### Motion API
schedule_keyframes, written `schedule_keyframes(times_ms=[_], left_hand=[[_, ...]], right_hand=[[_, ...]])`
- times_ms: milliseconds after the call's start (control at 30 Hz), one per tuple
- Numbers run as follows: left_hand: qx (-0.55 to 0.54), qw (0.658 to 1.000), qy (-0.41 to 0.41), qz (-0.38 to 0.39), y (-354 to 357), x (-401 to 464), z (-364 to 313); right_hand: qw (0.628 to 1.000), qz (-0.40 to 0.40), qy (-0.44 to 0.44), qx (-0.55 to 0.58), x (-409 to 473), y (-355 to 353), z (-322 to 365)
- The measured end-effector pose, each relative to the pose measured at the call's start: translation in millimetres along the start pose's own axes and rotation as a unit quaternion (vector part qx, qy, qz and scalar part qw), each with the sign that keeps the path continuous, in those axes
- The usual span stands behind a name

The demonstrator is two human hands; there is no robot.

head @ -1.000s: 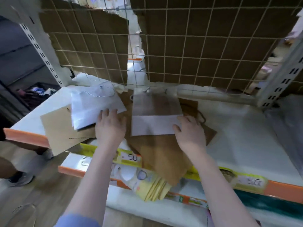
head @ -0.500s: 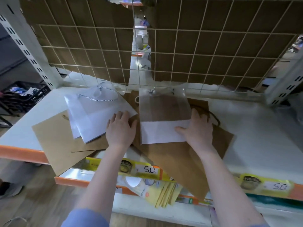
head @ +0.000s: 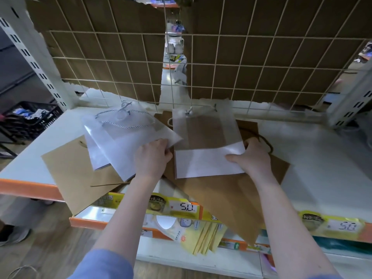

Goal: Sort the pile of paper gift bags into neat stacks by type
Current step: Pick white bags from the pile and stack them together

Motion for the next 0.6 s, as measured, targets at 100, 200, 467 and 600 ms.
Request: schedule_keyframes(times_ms=[100,200,467,600], left_hand=[[0.036,0.998,-0.016,0.056,2,4,-3],[0.037,0.996,-0.020,0.080,2,-4,-10],[-0.051,0.992,0.109,0.044,0,-47,-47],[-0.076,0.980,0.177,0.041,6,-64,-52]], right_hand=[[0.999,-0.014,-0.029,0.032,-4,-7,0],[0.997,-0.029,-0.046,0.060,-12,-16,-4],[0.992,-0.046,-0.041,0.111,-23,-33,-25],[0.988,-0.027,-0.046,0.141,-22,-35,-35]])
Point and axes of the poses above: each hand's wrist, its own x-axis towards the middle knuckle, its own y-axis out of the palm, z = x × y, the point moved 8 cm from there along x, towards the middle knuckle, and after that the axes turned 15 degrees about z, right-handed, at the moved point
